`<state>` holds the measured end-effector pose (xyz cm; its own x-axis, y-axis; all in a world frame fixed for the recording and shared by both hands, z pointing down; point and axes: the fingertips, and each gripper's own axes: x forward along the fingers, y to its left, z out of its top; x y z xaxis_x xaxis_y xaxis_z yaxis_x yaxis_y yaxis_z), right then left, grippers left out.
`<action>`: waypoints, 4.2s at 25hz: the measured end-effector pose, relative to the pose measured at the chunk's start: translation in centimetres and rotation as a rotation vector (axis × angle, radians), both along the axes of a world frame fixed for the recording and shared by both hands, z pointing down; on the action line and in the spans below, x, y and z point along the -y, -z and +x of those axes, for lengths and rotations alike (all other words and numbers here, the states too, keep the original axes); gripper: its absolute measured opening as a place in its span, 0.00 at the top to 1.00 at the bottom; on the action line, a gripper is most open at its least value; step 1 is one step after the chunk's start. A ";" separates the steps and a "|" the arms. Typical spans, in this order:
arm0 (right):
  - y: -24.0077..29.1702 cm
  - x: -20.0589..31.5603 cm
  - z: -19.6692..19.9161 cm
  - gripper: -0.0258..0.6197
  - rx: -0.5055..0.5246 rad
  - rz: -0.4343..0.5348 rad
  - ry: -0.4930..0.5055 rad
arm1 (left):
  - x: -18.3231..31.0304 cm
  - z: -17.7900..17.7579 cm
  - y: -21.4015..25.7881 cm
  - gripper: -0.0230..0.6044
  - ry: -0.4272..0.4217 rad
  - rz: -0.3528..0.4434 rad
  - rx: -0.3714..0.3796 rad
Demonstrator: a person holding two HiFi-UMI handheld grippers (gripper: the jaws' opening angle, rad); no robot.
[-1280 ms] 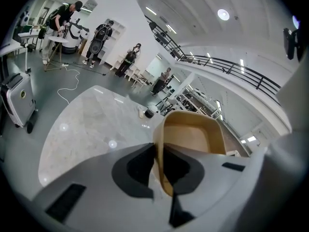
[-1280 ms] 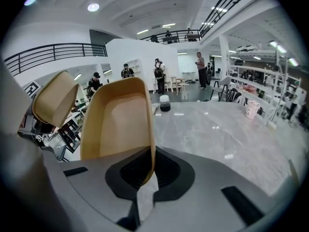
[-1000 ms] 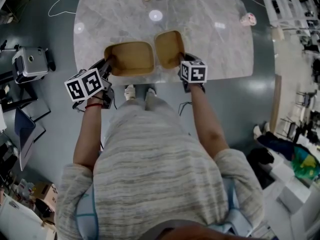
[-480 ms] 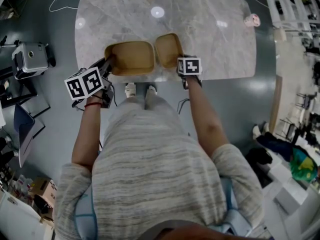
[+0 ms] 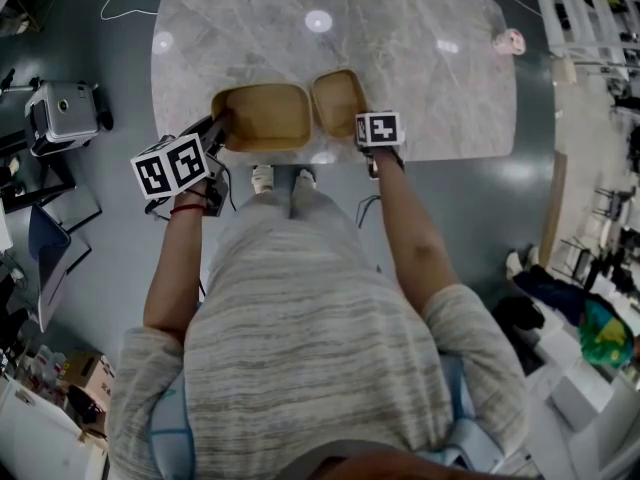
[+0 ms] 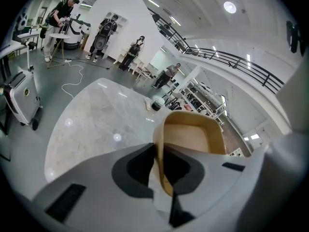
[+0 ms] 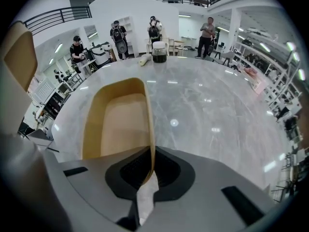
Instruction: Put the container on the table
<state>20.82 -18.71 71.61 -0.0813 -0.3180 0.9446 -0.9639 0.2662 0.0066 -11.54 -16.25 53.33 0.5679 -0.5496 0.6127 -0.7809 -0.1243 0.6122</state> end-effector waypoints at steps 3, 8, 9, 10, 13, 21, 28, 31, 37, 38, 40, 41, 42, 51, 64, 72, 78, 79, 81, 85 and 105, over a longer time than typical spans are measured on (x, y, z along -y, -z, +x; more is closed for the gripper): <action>-0.5 -0.2 0.0 0.95 -0.007 -0.017 0.005 | -0.1 0.0 -0.2 0.91 0.001 -0.005 0.001; -1.2 -0.4 0.0 0.95 -0.007 -0.032 0.002 | -0.2 -0.1 -0.6 0.91 0.001 -0.012 0.002; -1.1 -0.4 0.0 0.95 -0.006 -0.034 0.001 | -0.3 -0.1 -0.7 0.91 0.000 -0.012 0.002; -1.1 -0.4 0.0 0.95 -0.006 -0.033 -0.002 | -0.2 -0.1 -0.7 0.91 0.000 -0.012 0.002; -1.2 -0.3 0.0 0.95 0.002 -0.036 -0.009 | -0.1 -0.2 -0.6 0.91 -0.002 -0.012 0.003; -1.3 -0.6 0.1 0.95 0.027 -0.048 0.012 | 0.1 -0.2 -0.6 0.91 -0.002 -0.017 0.007; -1.1 -0.6 0.0 0.90 0.049 -0.039 0.027 | 0.2 -0.2 -0.7 0.91 -0.006 -0.021 0.009; -0.6 -0.6 0.3 0.90 0.055 -0.026 0.026 | 0.2 0.0 -0.7 0.91 -0.010 -0.020 0.010; 0.4 -0.1 0.6 0.89 0.080 0.007 0.027 | 0.4 -0.2 -0.9 0.91 -0.011 -0.026 0.017; 0.8 0.0 0.6 0.89 0.084 0.019 0.023 | 0.4 -0.2 -1.0 0.91 -0.011 -0.027 0.019; 1.5 0.2 0.6 0.89 0.094 0.043 0.016 | 0.4 -0.3 -1.2 0.91 -0.012 -0.029 0.023; 1.9 0.3 0.7 0.89 0.099 0.055 0.014 | 0.4 -0.3 -1.3 0.91 -0.012 -0.030 0.025; 2.4 0.4 0.7 0.89 0.105 0.067 0.013 | 0.5 -0.3 -1.4 0.91 -0.013 -0.032 0.026; 7.2 0.5 0.1 0.89 0.191 0.190 -0.010 | 0.8 0.0 -1.8 0.91 -0.015 -0.041 0.031; 14.0 0.0 -3.2 0.89 0.326 0.352 0.033 | 1.0 0.1 -2.4 0.91 -0.016 -0.055 0.037; 16.8 -1.0 -4.8 0.89 0.405 0.427 0.055 | 1.3 0.3 -2.8 0.91 -0.018 -0.063 0.042; 17.5 -1.1 -5.0 0.90 0.415 0.448 0.064 | 1.5 0.5 -2.9 0.91 -0.021 -0.065 0.047; 17.5 -1.1 -5.0 0.90 0.417 0.448 0.063 | 1.5 0.4 -2.9 0.91 -0.021 -0.066 0.049; 17.4 -1.0 -5.0 0.90 0.418 0.446 0.058 | 1.6 0.3 -3.1 0.91 -0.020 -0.068 0.052; 17.2 -1.0 -4.9 0.90 0.415 0.440 0.051 | 2.0 0.0 -3.5 0.91 -0.015 -0.079 0.063; 16.8 -0.9 -4.7 0.90 0.409 0.416 0.050 | 2.3 0.2 -11.4 0.91 -0.015 -0.238 0.123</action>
<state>16.14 -17.77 54.85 -0.4373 -0.6422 0.6296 -0.8966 0.3658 -0.2497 -11.38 -18.57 64.70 0.4885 -0.3734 0.7886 -0.8502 -0.0004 0.5264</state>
